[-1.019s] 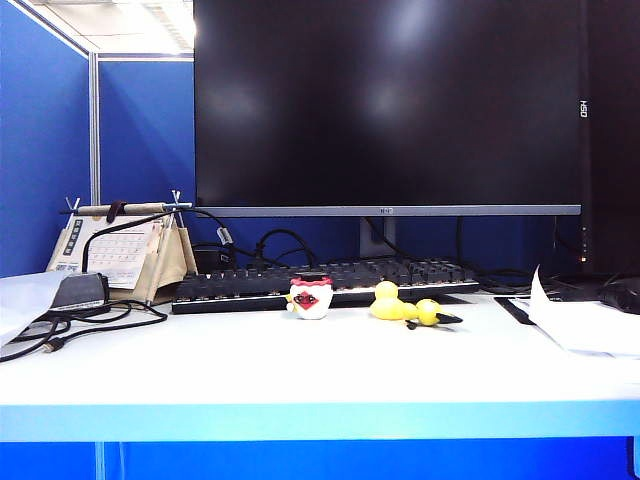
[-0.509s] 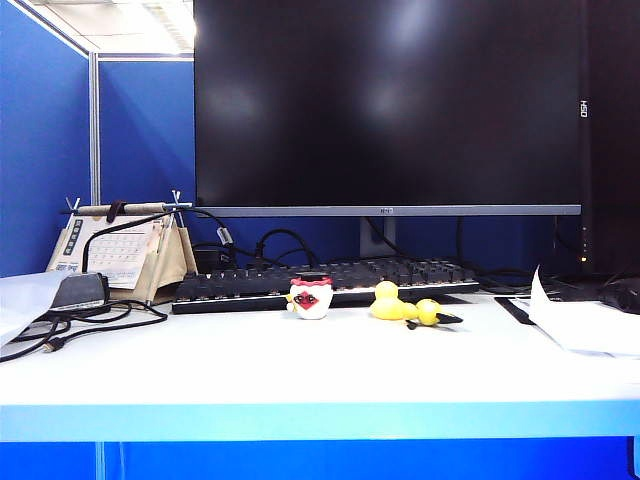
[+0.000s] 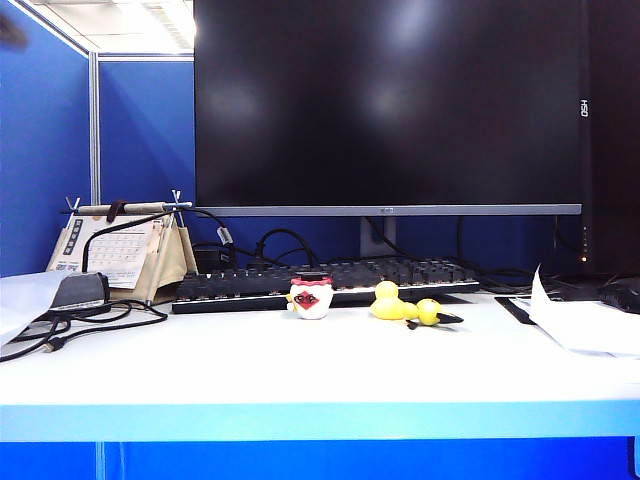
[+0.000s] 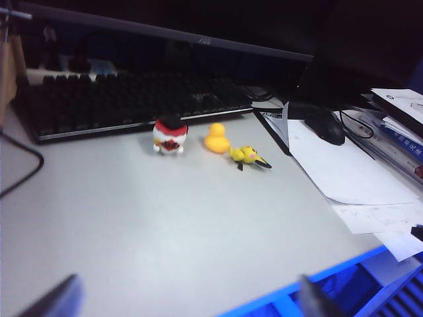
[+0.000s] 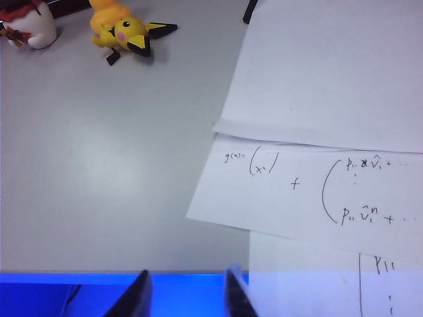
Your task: Pick up the doll with a different color than the other dolls and place it near you.
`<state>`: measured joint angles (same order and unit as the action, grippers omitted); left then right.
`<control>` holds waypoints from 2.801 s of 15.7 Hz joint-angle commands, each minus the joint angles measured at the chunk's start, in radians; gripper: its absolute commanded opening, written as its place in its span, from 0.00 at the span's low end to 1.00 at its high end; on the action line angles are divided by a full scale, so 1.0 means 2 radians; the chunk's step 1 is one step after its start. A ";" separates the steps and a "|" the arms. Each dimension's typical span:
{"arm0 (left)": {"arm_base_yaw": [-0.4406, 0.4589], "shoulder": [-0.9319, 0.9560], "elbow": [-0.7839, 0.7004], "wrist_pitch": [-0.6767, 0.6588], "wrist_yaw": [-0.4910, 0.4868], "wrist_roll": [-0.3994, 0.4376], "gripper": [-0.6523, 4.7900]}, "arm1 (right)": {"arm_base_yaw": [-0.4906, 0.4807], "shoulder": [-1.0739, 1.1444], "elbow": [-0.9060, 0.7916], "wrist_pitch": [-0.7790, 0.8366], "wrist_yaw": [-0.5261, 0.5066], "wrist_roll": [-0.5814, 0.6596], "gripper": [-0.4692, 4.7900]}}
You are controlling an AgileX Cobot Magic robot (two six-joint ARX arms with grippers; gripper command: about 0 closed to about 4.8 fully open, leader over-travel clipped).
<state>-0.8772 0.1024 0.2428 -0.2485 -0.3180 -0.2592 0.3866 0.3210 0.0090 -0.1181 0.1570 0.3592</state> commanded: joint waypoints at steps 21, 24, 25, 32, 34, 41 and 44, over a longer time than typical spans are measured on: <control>0.169 0.852 0.429 0.185 0.260 0.026 1.00 | 0.001 -0.001 -0.001 0.009 0.001 0.002 0.36; 0.183 0.892 0.473 0.185 0.247 0.059 1.00 | 0.001 -0.001 -0.001 0.009 0.001 0.002 0.36; 0.187 0.907 0.491 0.187 0.247 0.070 1.00 | 0.001 -0.001 -0.001 0.009 0.001 0.002 0.36; 0.191 0.975 0.547 0.202 0.257 0.062 1.00 | 0.001 -0.001 -0.001 0.009 0.001 0.002 0.36; 0.191 0.987 0.554 0.207 0.252 0.060 1.00 | 0.001 -0.001 -0.001 0.009 0.001 0.002 0.36; 0.191 1.040 0.634 0.183 0.251 0.064 1.00 | 0.001 -0.001 -0.001 0.009 0.001 0.002 0.36; 0.193 1.061 0.656 0.150 0.249 0.066 1.00 | 0.001 -0.001 -0.001 0.009 0.001 0.002 0.36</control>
<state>-0.4919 2.2189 1.5528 0.0803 0.1806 -0.1310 0.3870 0.3206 0.0090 -0.1181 0.1570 0.3592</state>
